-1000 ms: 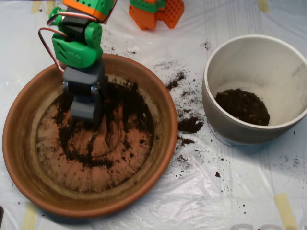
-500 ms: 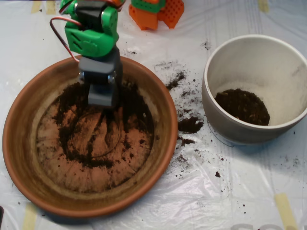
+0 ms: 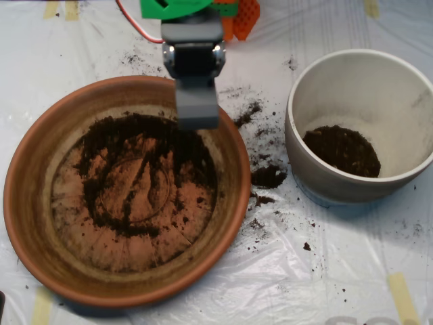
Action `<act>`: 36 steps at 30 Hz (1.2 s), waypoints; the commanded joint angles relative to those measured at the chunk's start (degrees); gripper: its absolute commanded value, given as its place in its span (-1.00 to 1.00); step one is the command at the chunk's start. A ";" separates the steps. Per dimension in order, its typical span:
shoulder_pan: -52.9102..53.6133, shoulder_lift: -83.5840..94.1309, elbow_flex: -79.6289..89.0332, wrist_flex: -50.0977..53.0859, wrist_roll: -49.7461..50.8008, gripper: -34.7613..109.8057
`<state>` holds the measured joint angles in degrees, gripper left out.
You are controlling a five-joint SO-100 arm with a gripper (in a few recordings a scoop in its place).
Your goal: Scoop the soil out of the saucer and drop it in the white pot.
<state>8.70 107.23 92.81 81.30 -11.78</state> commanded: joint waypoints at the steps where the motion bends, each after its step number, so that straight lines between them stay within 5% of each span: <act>1: -5.27 5.45 -8.09 3.25 0.62 -0.53; 21: -34.01 -13.62 -39.29 12.74 7.47 -0.51; 28: -36.21 -19.95 -41.75 13.18 7.56 -0.07; 36: -35.68 -21.80 -41.04 12.66 8.44 -0.07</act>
<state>-26.37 83.14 55.72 93.69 -3.16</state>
